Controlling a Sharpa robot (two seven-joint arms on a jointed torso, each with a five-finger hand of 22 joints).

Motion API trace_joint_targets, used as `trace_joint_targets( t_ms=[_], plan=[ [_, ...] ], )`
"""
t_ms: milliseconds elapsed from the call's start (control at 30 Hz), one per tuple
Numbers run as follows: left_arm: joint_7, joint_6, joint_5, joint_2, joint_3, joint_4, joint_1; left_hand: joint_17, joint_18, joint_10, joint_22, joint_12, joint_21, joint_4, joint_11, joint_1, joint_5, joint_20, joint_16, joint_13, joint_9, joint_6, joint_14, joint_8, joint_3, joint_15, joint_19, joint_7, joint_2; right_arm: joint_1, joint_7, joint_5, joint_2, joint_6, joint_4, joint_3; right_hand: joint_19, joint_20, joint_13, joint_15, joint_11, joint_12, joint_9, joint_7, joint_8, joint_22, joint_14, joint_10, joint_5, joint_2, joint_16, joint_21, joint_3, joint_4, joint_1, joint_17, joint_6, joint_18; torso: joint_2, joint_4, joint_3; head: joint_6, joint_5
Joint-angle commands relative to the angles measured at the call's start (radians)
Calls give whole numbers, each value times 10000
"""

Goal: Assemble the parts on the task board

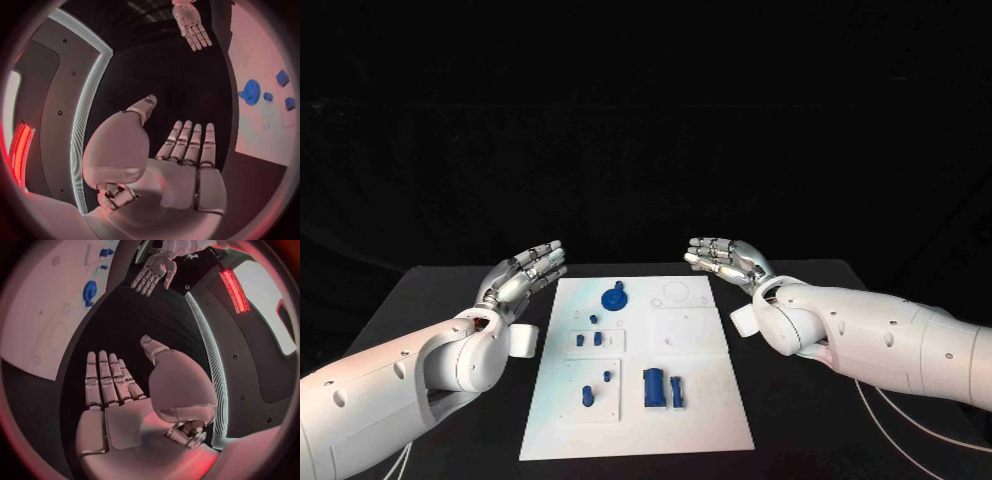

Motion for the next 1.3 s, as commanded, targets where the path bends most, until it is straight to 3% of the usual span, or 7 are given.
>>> trace_joint_targets(
  t_ms=[33, 67, 100, 133, 333, 567, 1300],
  plan=[
    [24, -344, -4, 33, -26, 162, 35, -398, -750, -4417, -656, -935, -709, -536, -1053, -3541, -1122, -1491, -1641, -326, -724, -3758, -3276, -1831, -2724, -1025, -3376, -1023, 998, -61, 95, 207, -34, -395, 287, 91, -4490, -1271, -1051, -710, -899, -701, -1957, -1192, -1172, -3459, -4890, -5151, -420, 660, -1527, -317, -2715, -577, -3408, -1640, -4157, -967, -77, -64, 49, 113, 176],
    [32, -482, 2, 41, -40, 216, 47, -398, -750, -4417, -656, -935, -709, -536, -1053, -3840, -1122, -1491, -1641, -326, -724, -3758, -3276, -1831, -2724, -1025, -3376, -1023, 998, -86, 133, 307, -51, -533, 402, 136, -4490, -1271, -1051, -710, -899, -701, -1957, -1192, -1172, -3459, -4890, -5151, -420, 660, -1527, -317, -2715, -577, -10686, -1640, -4157, -967, -107, -85, 69, 160, 245],
    [41, -640, 9, 49, -56, 279, 62, -398, -750, -4417, -656, -935, -709, -536, -1053, -4131, -1122, -1491, -1641, -326, -724, -3758, -3276, -1831, -2724, -1025, -3376, -1023, 998, -114, 178, 424, -71, -693, 535, 188, -4490, -1271, -1051, -710, -899, -701, -1957, -1192, -1172, -3459, -4890, -5151, -420, 660, -1527, -317, -2715, -577, -10686, -1640, -4157, -967, -143, -109, 92, 215, 325],
    [51, -817, 17, 58, -74, 350, 78, -398, -750, -4417, -656, -935, -709, -536, -1053, -11159, -1122, -1491, -1641, -326, -724, -3758, -3276, -1831, -2724, -1025, -3376, -1023, 998, -146, 227, 552, -92, -869, 682, 245, -4490, -1271, -1051, -710, -899, -701, -1957, -1192, -1172, -3459, -4890, -5151, -420, 660, -1527, -317, -2715, -577, -10686, -1640, -4157, -967, -181, -136, 117, 275, 413],
    [136, -2304, 83, 137, -225, 941, 216, -398, -750, -4417, -656, -935, -709, -536, -1053, -11159, -1122, -1491, -1641, -326, -724, -3758, -3276, -1831, -2724, -1025, -3376, -1023, 998, -402, 629, 1596, -269, -2302, 1877, 709, -4490, -1271, -1051, -710, -899, -701, -1957, -1192, -1172, -3459, -4890, -5151, -420, 660, -1527, -317, -2715, -577, -10686, -1640, -4157, -967, -348, -252, 226, 534, 792],
    [242, -4139, 164, 234, -412, 1672, 386, -398, -750, -4417, -656, -935, -709, -536, -1053, -11159, -1122, -1491, -1641, -326, -724, -3758, -3276, -1831, -2724, -1025, -3376, -1023, 998, -626, 982, 2513, -425, -3560, 2926, 1116, -4490, -1271, -1051, -710, -899, -701, -1957, -1192, -1172, -3459, -4890, -5151, -420, 660, -1527, -317, -2715, -577, -10686, -1640, -4157, -967, -373, -269, 243, 573, 848],
    [284, -4882, 197, 274, -487, 1967, 455, -398, -750, -4417, -656, -935, -709, -536, -1053, -11159, -1122, -1491, -1641, -326, -724, -3758, -3276, -1831, -2724, -1025, -3376, -1023, 998, -666, 1044, 2676, -452, -3784, 3113, 1189, -4490, -1271, -1051, -710, -899, -701, -1957, -1192, -1172, -3459, -4890, -5151, -420, 660, -1527, -317, -2715, -577, -10686, -1640, -4157, -967, -373, -269, 243, 573, 848]
  ],
)
